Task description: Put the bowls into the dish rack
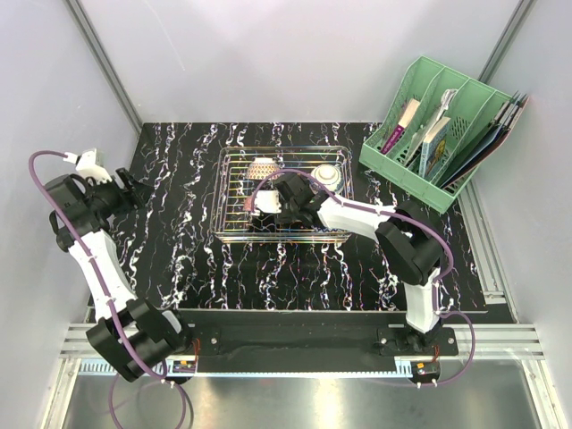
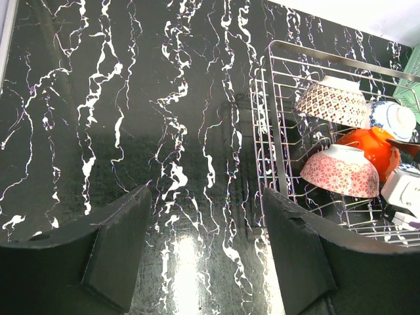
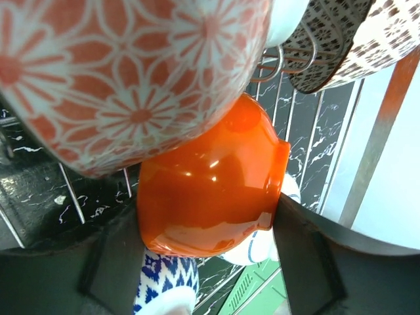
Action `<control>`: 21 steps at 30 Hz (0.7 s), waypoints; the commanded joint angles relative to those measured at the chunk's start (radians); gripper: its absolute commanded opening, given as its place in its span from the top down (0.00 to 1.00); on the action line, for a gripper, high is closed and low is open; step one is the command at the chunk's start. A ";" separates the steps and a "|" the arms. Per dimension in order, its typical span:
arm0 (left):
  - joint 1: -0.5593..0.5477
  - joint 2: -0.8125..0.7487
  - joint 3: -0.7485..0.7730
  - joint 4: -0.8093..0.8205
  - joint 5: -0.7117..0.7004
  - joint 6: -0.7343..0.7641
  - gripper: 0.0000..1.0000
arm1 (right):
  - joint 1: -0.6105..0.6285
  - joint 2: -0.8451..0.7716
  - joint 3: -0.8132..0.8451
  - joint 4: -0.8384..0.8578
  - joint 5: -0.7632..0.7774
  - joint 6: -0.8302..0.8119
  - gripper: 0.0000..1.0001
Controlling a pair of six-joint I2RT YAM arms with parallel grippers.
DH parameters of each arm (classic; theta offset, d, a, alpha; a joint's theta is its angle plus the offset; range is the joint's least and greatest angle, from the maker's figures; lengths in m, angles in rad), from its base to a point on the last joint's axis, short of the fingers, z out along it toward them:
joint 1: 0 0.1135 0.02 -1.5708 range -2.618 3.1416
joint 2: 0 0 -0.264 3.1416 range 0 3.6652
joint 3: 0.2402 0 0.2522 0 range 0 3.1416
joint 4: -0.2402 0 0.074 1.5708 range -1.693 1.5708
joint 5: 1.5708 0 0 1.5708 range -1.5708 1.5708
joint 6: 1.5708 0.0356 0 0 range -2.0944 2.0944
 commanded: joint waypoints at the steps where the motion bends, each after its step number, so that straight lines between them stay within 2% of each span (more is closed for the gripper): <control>1: 0.012 -0.013 0.019 0.015 0.042 0.013 0.28 | -0.006 -0.009 0.004 -0.087 0.015 0.006 0.11; 3: 0.014 -0.012 0.020 0.015 0.047 0.011 0.28 | -0.006 -0.014 0.011 -0.126 0.003 0.012 0.00; 10: 0.020 -0.020 0.022 0.011 0.050 0.013 0.28 | -0.006 -0.054 0.036 -0.198 -0.043 0.044 0.00; 17: 0.026 -0.021 0.024 0.004 0.059 0.011 0.28 | -0.009 -0.104 0.138 -0.411 -0.124 0.075 0.00; 21: 0.026 -0.024 0.019 0.003 0.067 0.006 0.28 | -0.007 -0.124 0.180 -0.448 -0.141 0.081 0.00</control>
